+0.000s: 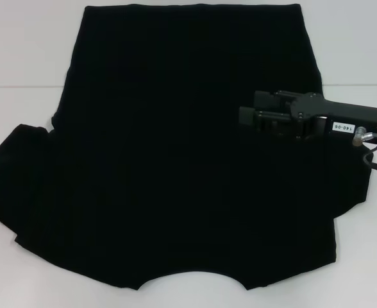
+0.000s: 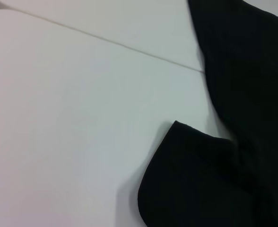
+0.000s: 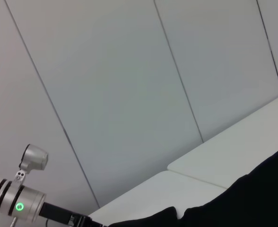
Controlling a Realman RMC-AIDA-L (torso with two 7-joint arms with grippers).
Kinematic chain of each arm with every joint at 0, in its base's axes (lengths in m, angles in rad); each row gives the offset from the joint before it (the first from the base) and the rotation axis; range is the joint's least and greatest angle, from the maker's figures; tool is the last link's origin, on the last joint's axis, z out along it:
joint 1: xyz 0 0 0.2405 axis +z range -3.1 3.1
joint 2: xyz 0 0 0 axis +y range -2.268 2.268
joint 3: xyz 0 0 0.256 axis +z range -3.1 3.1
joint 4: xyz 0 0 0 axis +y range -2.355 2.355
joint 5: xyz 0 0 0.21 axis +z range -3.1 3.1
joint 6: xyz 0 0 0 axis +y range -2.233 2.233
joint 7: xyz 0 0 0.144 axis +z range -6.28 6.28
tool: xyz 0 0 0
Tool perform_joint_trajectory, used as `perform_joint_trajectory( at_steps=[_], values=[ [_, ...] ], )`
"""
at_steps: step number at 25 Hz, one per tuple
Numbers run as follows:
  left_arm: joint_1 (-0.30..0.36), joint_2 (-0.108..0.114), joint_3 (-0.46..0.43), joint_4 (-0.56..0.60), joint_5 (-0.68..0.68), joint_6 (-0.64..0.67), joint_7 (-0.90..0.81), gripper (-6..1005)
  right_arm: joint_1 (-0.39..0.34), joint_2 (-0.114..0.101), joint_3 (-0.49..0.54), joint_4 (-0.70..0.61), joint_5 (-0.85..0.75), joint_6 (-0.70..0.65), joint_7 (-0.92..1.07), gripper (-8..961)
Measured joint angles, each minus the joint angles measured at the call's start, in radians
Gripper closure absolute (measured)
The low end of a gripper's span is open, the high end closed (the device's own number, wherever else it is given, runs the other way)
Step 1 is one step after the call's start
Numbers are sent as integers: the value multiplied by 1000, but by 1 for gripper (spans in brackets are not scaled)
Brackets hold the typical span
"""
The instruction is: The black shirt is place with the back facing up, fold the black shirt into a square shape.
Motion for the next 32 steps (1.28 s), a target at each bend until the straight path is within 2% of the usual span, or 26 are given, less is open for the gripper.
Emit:
perform_joint_trajectory(
  at_steps=[9, 21, 29, 32],
  values=[
    [10, -3, -23, 11, 0, 1, -4, 997, -2, 0, 0, -4, 8, 0, 0, 177],
    [13, 3, -43, 21, 0, 7, -5, 997, -1, 0, 0, -4, 10, 10, -1, 177],
    [-7, 6, -33, 20, -11, 23, 0, 996, 0, 0, 0, -5, 10, 11, -2, 178],
    [-36, 8, -31, 17, -25, 60, 16, 997, -2, 0, -1, -5, 10, 11, -3, 178]
  ],
)
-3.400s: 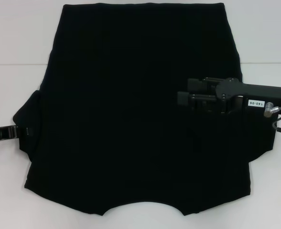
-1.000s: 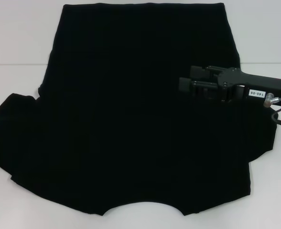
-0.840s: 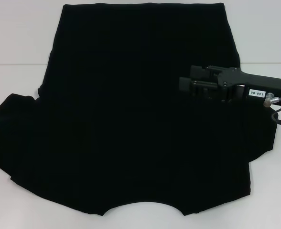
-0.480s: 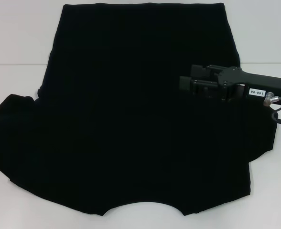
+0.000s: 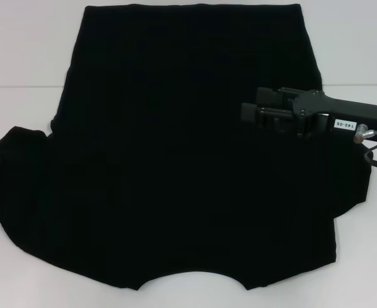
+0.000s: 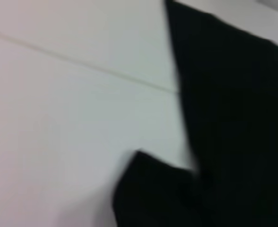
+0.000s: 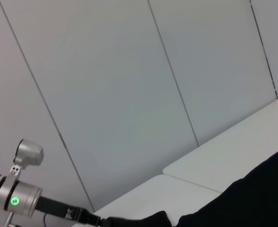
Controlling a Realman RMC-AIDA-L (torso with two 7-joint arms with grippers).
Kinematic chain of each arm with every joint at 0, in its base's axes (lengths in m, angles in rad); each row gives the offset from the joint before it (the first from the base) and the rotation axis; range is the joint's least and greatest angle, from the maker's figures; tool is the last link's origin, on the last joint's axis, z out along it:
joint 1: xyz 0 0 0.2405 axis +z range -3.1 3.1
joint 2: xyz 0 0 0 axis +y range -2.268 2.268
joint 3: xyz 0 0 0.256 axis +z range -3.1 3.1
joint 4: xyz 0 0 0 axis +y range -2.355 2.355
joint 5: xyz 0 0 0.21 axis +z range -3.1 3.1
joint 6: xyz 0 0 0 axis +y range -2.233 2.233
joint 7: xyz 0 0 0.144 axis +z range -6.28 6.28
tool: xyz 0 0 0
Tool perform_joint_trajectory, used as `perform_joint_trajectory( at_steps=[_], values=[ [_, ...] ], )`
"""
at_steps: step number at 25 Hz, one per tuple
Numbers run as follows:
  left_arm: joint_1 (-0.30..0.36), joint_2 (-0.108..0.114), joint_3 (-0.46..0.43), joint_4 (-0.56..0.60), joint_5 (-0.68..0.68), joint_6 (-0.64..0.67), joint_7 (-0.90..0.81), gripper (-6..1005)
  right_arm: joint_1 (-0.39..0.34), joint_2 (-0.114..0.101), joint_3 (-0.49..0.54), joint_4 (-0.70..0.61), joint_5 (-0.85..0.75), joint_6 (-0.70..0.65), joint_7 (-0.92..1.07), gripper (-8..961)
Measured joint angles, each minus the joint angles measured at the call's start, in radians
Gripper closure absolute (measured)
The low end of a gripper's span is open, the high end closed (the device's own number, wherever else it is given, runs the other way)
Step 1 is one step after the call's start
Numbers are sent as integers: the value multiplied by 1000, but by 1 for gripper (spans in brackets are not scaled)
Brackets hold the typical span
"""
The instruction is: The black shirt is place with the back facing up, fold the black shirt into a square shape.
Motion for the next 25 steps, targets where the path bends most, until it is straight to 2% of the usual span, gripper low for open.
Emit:
perform_joint_trajectory(
  at_steps=[3, 7, 10, 11, 13, 15, 21, 24, 25],
  values=[
    [-26, -1, 8, -1, -51, 62, 48, 997, -6, -1, -1, 0, 2, -1, 0, 178],
    [-68, -21, 81, -7, -136, 166, 115, 996, -28, -8, -1, 0, 27, -14, -5, 178],
    [-88, -50, 183, -17, -170, 195, 142, 991, -51, -14, 0, 0, 48, -29, -10, 178],
    [-88, -50, 183, -17, -170, 195, 142, 975, -57, -16, 0, -1, 53, -34, -10, 178],
    [-94, -87, 315, -13, -176, 153, 146, 944, -70, -26, 2, -2, 64, -46, -10, 178],
    [-95, -95, 343, -10, -179, 134, 150, 912, -82, -33, 6, -2, 79, -57, -10, 178],
    [-96, -100, 365, -7, -185, 116, 170, 818, -100, -51, 36, -2, 105, -80, -4, 177],
    [-88, -94, 357, -7, -186, 87, 163, 684, -101, -60, 37, 1, 105, -81, 5, 177],
    [-67, -83, 352, -11, -182, -2, 102, 639, -100, -61, 37, 2, 105, -81, 6, 177]
  ],
)
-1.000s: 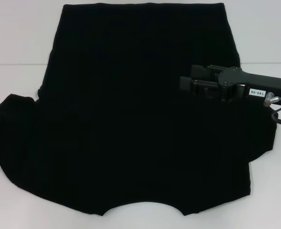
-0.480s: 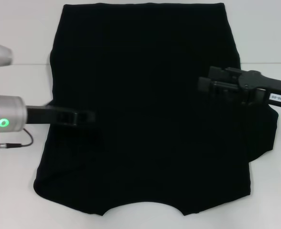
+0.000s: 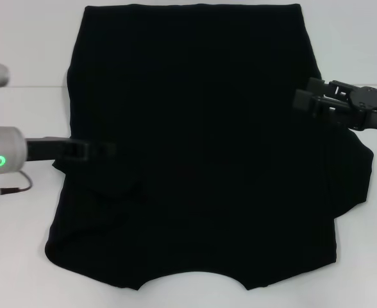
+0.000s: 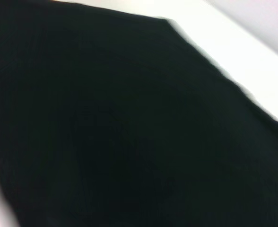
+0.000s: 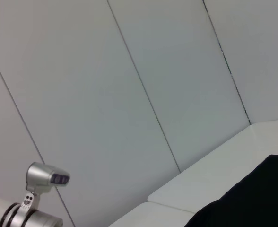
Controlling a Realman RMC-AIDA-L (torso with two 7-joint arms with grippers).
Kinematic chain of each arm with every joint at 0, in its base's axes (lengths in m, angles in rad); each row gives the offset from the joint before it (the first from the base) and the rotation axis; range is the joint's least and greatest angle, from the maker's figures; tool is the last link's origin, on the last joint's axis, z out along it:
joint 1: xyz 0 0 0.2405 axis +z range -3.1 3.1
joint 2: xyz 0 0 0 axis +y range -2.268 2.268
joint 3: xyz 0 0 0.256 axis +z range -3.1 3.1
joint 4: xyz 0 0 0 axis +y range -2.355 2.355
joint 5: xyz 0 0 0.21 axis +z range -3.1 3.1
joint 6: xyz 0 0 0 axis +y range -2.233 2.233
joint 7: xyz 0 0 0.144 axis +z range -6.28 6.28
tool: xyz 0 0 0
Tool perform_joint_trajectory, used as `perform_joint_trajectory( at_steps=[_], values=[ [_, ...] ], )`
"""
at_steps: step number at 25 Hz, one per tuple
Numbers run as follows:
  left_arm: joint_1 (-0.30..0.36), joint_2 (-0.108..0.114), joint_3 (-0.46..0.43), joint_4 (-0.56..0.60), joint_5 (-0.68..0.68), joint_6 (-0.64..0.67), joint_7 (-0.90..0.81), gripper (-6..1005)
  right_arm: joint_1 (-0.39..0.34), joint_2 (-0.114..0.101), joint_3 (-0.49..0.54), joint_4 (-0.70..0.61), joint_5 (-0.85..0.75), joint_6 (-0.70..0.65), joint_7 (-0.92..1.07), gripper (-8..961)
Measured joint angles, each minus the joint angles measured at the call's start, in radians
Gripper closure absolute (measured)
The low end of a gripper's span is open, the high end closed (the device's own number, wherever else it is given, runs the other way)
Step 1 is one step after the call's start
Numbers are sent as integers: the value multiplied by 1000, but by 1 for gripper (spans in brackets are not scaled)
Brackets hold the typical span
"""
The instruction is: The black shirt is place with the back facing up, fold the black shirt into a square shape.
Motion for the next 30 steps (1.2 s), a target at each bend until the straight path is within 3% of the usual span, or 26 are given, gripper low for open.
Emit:
perform_joint_trajectory(
  at_steps=[6, 12, 20, 30],
  values=[
    [25, 32, -12, -47, 21, -136, -135, 421, 7, -1, 0, -1, 0, 4, 6, 177],
    [33, 36, -35, -70, 36, -183, -150, 128, 14, 0, -1, -2, 0, 14, 7, 178],
    [21, 37, -25, -108, 63, -190, -150, 41, 14, 2, 0, -2, 0, 15, 7, 178],
    [10, 36, 3, -110, 72, -181, -150, 91, 14, 2, 0, -3, 0, 15, 7, 177]
  ],
)
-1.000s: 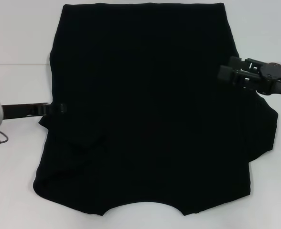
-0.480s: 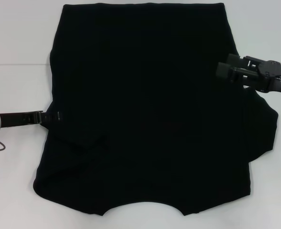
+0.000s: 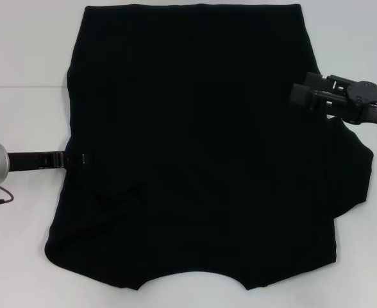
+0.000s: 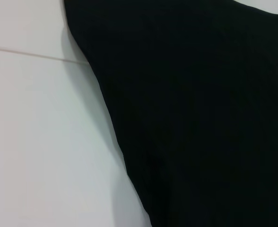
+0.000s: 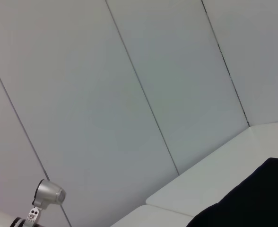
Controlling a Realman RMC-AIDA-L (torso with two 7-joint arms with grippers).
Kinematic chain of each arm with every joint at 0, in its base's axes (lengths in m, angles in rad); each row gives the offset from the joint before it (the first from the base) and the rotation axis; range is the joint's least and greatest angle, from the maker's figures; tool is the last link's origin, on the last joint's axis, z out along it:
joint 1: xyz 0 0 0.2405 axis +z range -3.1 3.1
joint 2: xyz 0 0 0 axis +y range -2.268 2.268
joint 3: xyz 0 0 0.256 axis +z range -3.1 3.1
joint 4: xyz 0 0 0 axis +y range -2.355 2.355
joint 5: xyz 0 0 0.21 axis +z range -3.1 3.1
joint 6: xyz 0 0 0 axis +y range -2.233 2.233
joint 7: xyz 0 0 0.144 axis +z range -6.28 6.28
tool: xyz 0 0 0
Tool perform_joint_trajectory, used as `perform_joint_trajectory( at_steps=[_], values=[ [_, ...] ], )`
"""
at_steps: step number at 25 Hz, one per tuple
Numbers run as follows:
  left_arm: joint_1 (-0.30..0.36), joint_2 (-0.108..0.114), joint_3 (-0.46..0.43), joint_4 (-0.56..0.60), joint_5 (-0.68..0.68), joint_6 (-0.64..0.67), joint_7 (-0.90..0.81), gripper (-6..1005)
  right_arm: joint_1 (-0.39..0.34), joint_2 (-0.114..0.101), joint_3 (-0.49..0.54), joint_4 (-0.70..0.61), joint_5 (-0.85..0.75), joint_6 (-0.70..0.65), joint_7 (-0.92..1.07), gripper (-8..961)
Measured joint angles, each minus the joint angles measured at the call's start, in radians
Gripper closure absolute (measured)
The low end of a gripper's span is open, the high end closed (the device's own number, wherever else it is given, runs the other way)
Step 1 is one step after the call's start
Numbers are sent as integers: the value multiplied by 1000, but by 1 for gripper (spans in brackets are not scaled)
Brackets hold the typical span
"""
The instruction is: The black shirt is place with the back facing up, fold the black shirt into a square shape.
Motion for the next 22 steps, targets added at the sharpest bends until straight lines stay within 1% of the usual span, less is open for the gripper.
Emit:
perform_joint_trajectory(
  at_steps=[1, 7, 12, 15, 19, 22],
  values=[
    [-1, 0, -2, 0, 0, 0, 0, 96, 0, 0, 0, 0, 0, 0, 0, 177],
    [-6, 2, -5, 0, -4, -3, -1, 310, 0, -1, 0, 0, 0, 0, 0, 177],
    [-13, 3, -3, 0, 0, -4, -1, 552, -1, -1, 2, 0, 0, 0, 0, 178],
    [-17, 4, -2, 0, 0, -4, -1, 754, -1, -1, 7, 0, 0, 0, 0, 178],
    [-32, 6, -1, 0, -4, 4, -1, 833, -2, -1, 14, 0, 0, 0, -2, 177],
    [-57, 5, -1, 0, -8, 9, -1, 893, -3, -1, 18, 0, 0, 0, -2, 177]
  ],
)
